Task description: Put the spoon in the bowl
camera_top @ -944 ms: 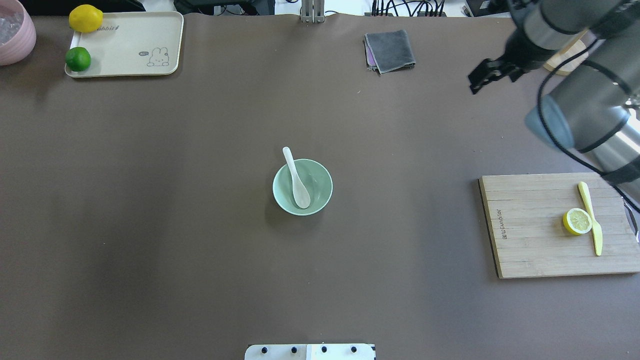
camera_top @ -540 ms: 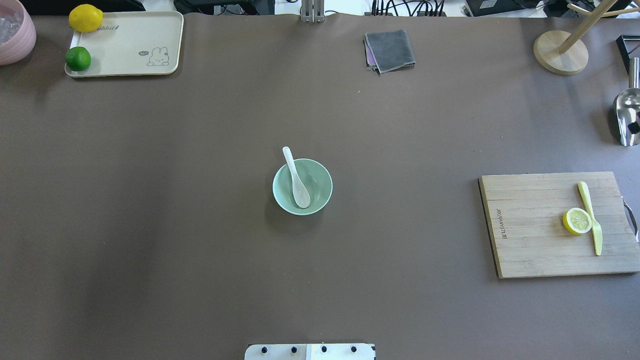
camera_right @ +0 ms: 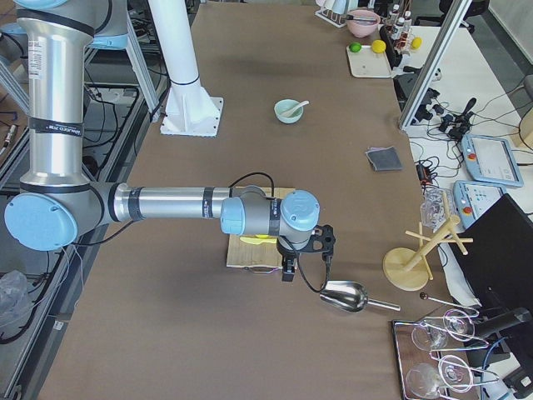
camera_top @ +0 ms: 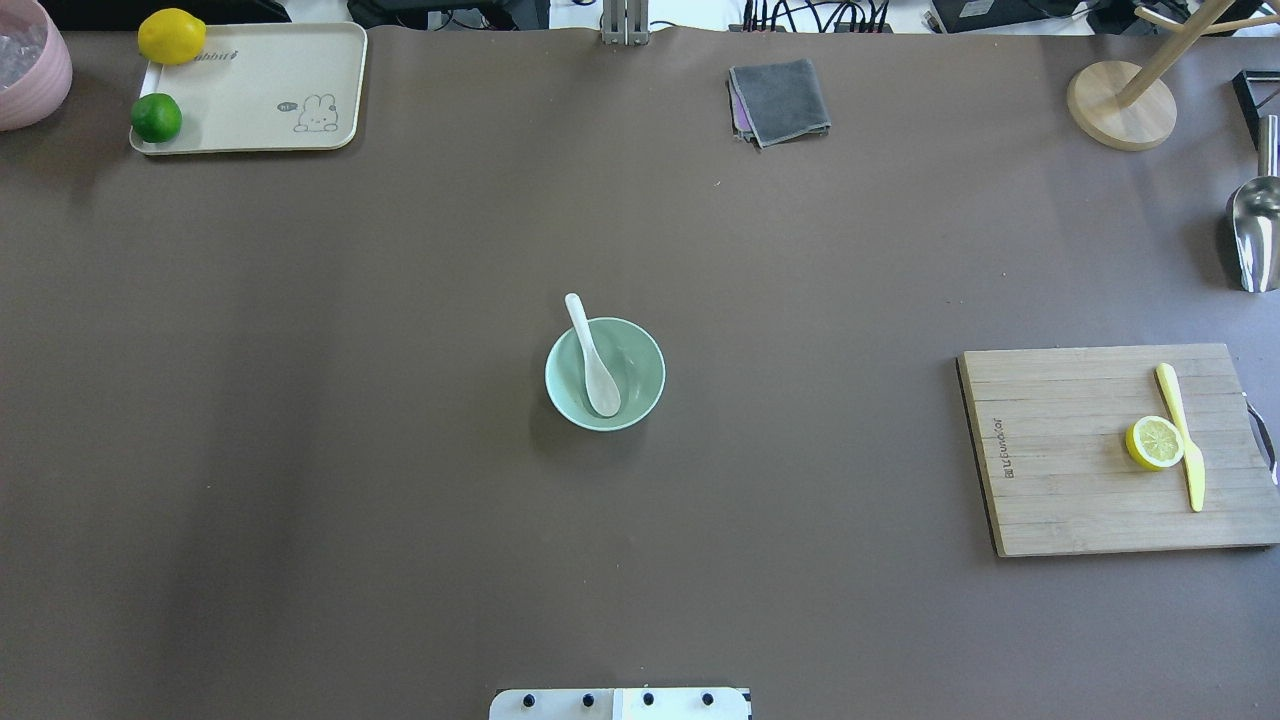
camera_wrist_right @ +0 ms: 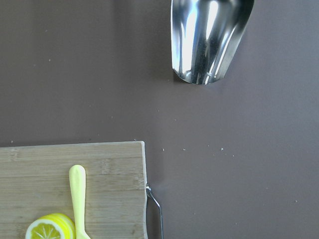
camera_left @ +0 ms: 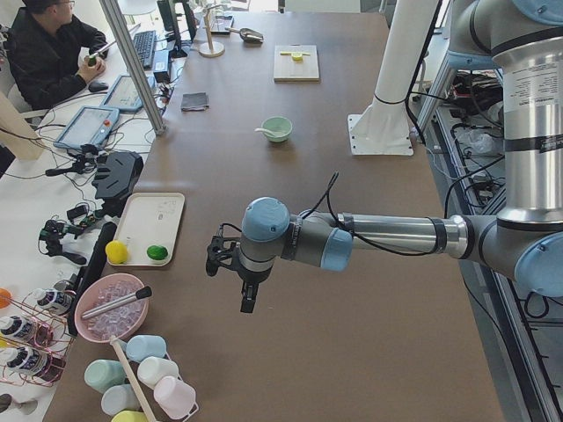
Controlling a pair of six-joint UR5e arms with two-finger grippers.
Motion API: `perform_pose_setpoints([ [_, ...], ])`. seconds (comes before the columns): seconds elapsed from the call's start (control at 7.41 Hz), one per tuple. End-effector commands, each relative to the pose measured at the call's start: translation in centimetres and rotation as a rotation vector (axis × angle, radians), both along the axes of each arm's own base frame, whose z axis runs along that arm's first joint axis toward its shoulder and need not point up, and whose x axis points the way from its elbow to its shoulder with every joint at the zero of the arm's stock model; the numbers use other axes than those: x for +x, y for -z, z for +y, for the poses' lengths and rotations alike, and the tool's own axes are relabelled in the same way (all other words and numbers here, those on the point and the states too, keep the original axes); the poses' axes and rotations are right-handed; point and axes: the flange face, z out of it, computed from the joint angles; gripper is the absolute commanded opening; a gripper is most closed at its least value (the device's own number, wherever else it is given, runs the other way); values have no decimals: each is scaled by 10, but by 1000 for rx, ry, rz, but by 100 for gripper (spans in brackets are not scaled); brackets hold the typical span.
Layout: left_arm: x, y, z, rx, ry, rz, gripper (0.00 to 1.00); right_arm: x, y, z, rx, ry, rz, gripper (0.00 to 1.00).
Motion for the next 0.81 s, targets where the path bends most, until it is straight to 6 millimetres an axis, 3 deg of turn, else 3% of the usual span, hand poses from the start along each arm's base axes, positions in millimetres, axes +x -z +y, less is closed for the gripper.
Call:
perform_pose_setpoints([
  [0.0,0,-1,0,-3,1,-2,98,8,4,-1,0,-24,2,100],
  [0.67,0,-4,0,-8,1,-10,98,8,10,-6,14,-25,3,100],
])
